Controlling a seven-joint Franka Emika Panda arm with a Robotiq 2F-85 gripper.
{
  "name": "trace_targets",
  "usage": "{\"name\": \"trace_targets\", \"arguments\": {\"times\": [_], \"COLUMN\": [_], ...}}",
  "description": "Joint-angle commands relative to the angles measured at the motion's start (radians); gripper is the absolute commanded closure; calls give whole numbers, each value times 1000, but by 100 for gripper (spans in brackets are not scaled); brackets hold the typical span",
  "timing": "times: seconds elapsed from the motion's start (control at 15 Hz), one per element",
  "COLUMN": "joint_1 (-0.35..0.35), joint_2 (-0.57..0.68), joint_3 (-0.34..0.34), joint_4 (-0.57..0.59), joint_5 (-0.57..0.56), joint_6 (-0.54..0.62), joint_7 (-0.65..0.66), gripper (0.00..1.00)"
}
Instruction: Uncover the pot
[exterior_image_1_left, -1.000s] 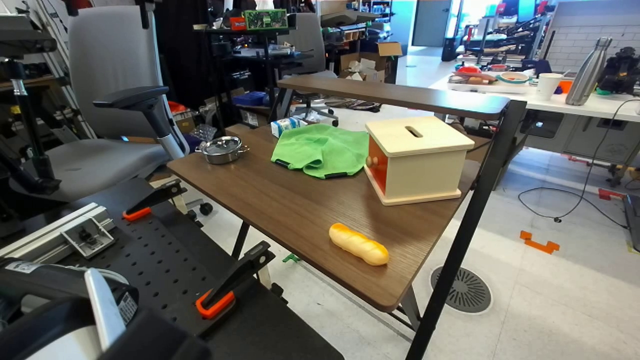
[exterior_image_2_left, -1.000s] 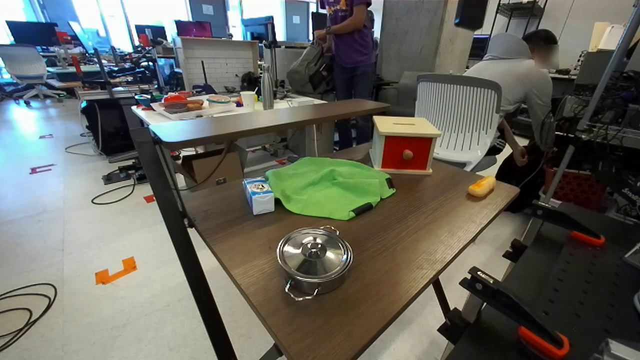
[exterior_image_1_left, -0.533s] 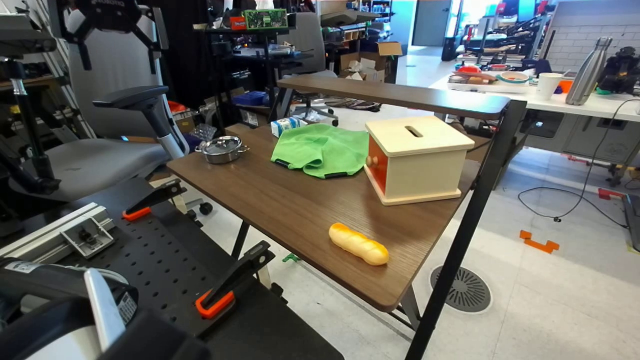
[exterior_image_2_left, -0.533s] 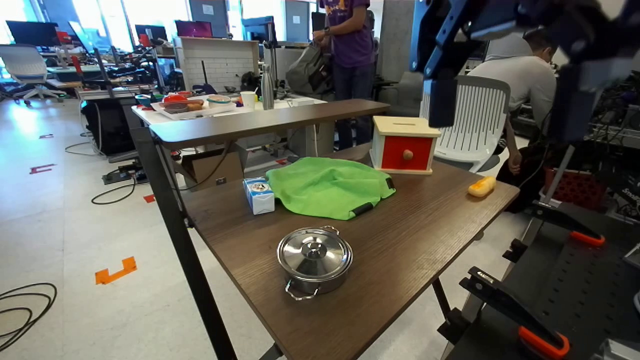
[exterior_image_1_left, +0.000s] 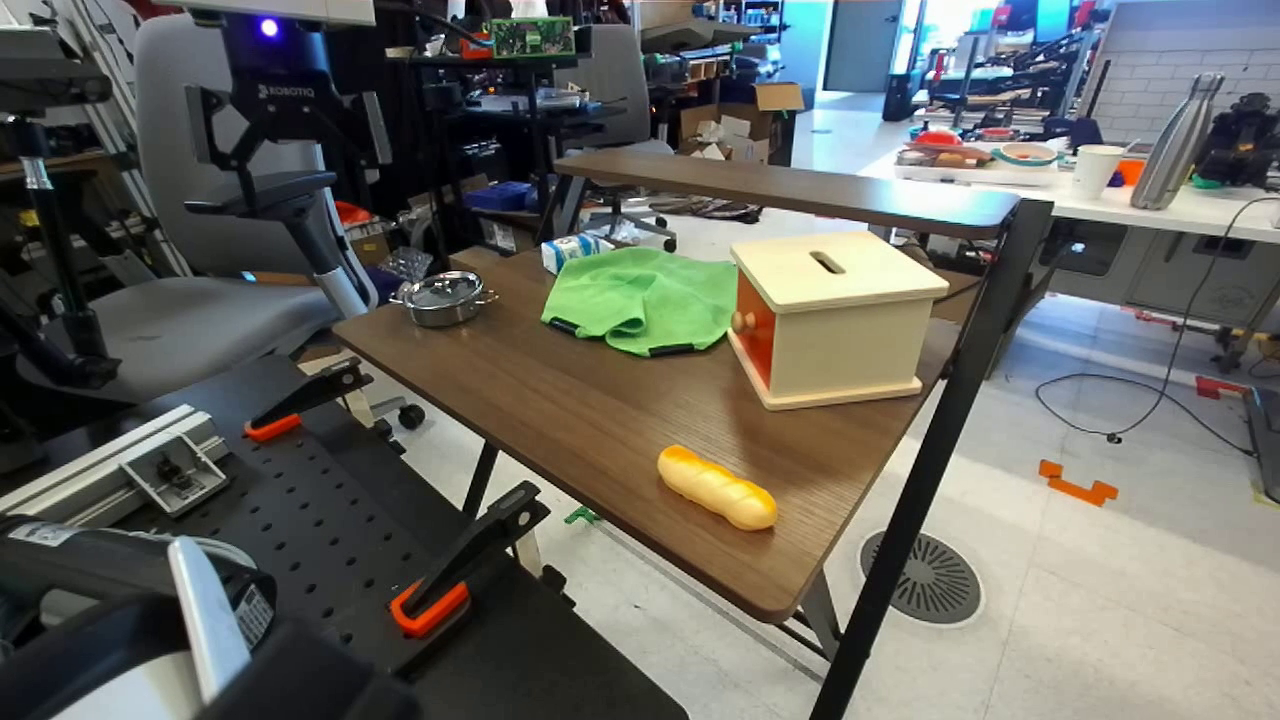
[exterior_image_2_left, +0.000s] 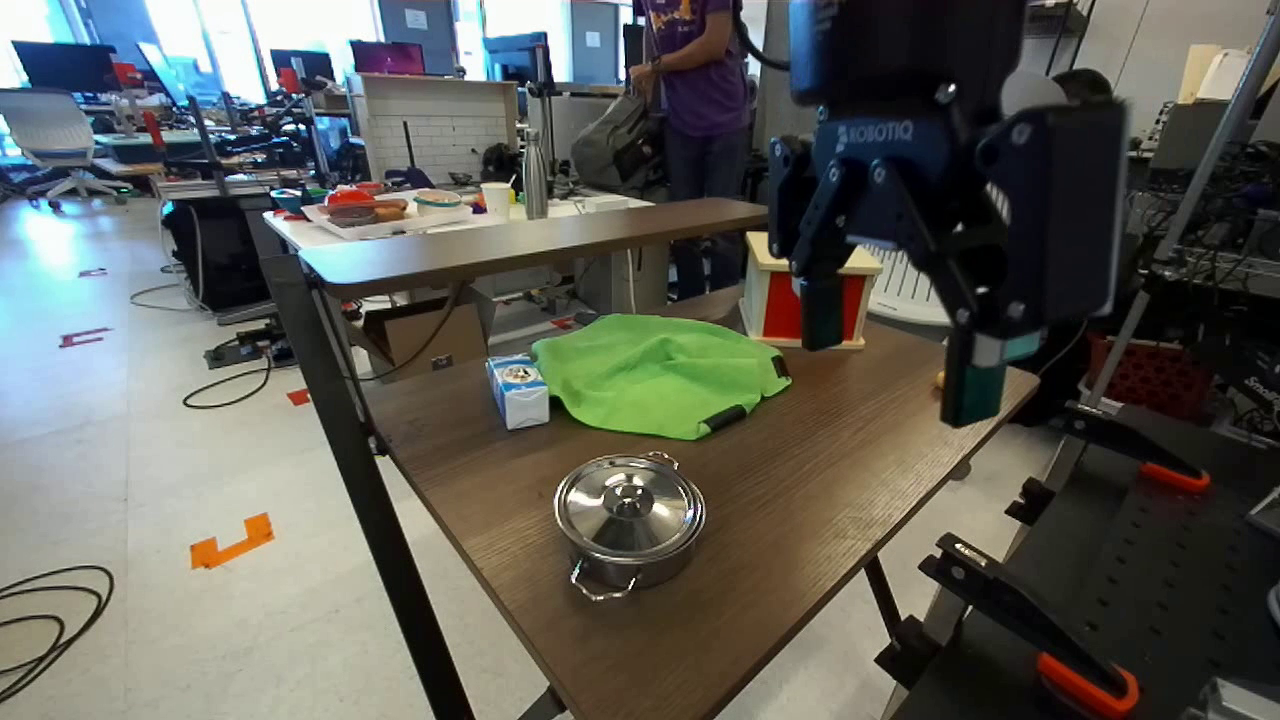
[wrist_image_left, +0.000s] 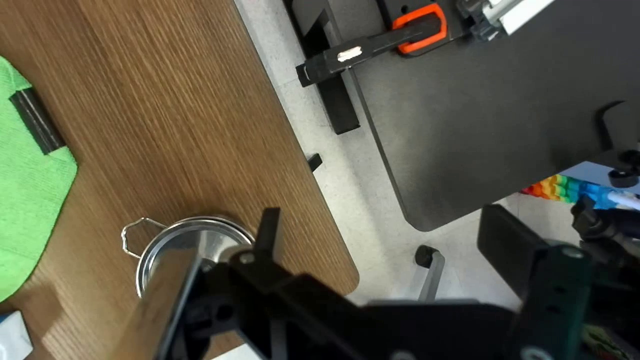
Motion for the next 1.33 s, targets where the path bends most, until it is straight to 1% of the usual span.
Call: {"name": "trace_targets", "arguments": {"times": [0.0, 0.27, 0.53, 0.67, 0.93, 1.07, 1.27], "joint_1": [-29, -35, -18, 1, 33, 39, 41], "joint_2": [97, 178, 223, 236, 254, 270, 298], "joint_3": [22, 25, 9, -12, -46, -46, -37], "joint_4": [50, 75, 89, 93, 108, 120, 136], "joint_5": [-66, -106, -188, -257, -387, -409, -406], "joint_6": [52, 169, 305, 357, 379, 370, 372], "joint_7": [67, 164, 365, 480, 657, 700, 720], "gripper": [0, 0, 0, 0, 0, 0, 0]}}
